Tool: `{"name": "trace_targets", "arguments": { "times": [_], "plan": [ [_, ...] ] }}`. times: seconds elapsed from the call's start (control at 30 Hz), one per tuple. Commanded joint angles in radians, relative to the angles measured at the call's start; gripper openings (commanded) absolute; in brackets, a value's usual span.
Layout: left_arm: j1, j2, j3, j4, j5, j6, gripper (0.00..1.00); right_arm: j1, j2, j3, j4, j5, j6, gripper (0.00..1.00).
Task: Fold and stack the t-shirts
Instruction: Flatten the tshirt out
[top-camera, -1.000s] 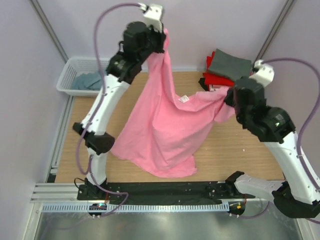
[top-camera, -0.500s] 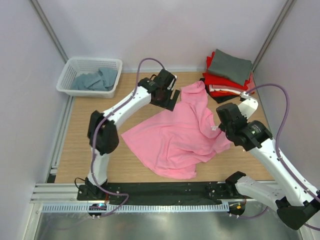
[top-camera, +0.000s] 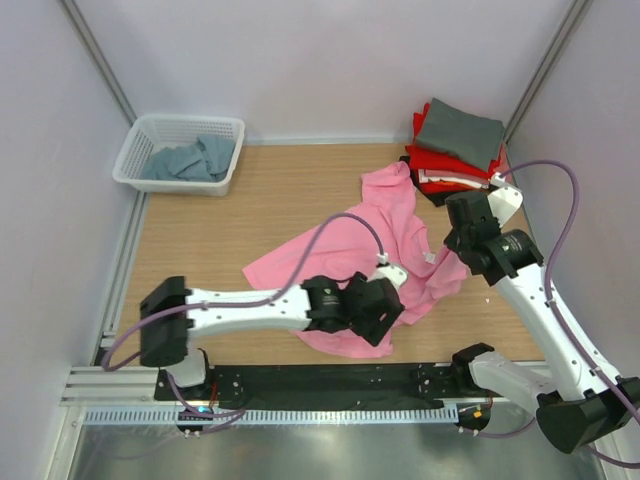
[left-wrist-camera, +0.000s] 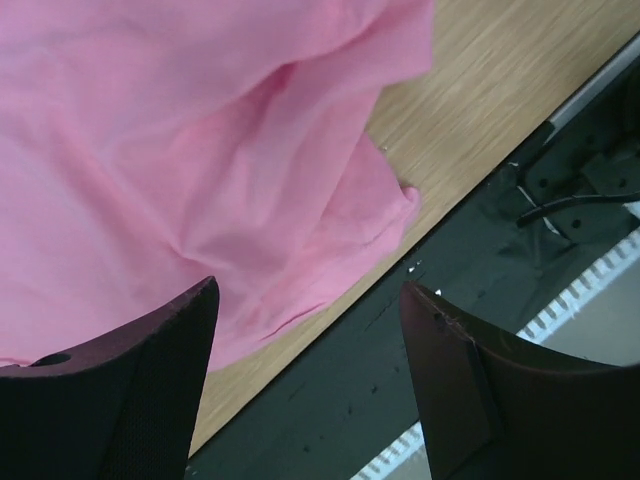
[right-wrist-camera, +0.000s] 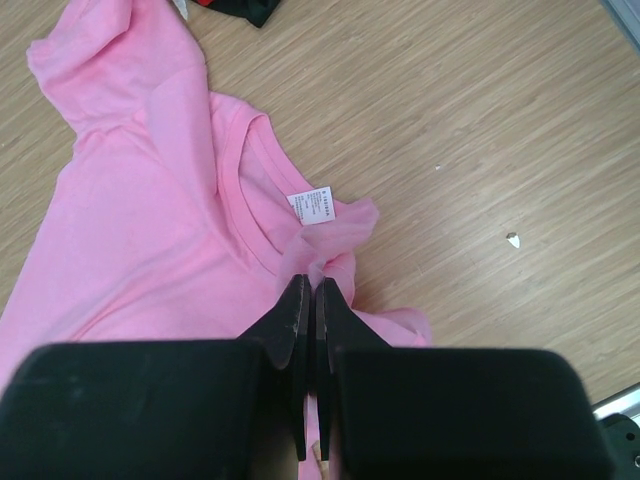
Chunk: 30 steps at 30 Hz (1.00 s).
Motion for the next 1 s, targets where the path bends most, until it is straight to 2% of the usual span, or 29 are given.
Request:
{"name": "trace_targets", "arguments": {
  "times": [0.0, 0.1, 0.23, 0.6, 0.8, 0.9, 0.93, 0.97],
  "plan": [
    [-0.071, 0.130, 0.029, 0.118, -0.058, -0.093, 0.74, -0.028, -0.020, 0.028, 0.043, -0.038, -0.051, 0.01],
    [-0.108, 0.238, 0.099, 0.120, -0.060, -0.088, 0.73, -0.045, -0.038, 0.016, 0.038, -0.048, -0.069, 0.01],
    [-0.122, 0.306, 0.152, 0.119, -0.030, -0.102, 0.73, -0.057, -0.054, 0.006, 0.034, -0.061, -0.086, 0.01],
    [-0.150, 0.389, 0.169, 0.116, -0.076, -0.130, 0.70, -0.072, -0.057, -0.038, 0.075, -0.104, -0.097, 0.01],
    [-0.148, 0.459, 0.193, 0.103, -0.083, -0.127, 0.54, -0.086, -0.066, -0.035, 0.063, -0.096, -0.118, 0.01],
    [-0.150, 0.475, 0.190, 0.087, -0.072, -0.127, 0.36, -0.097, -0.073, -0.032, 0.055, -0.094, -0.126, 0.01],
    [-0.148, 0.470, 0.184, 0.086, -0.073, -0.128, 0.21, -0.103, -0.078, -0.029, 0.054, -0.099, -0.129, 0.01],
    [-0.148, 0.464, 0.175, 0.083, -0.073, -0.128, 0.10, -0.107, -0.080, -0.027, 0.049, -0.104, -0.131, 0.01]
  ]
}}
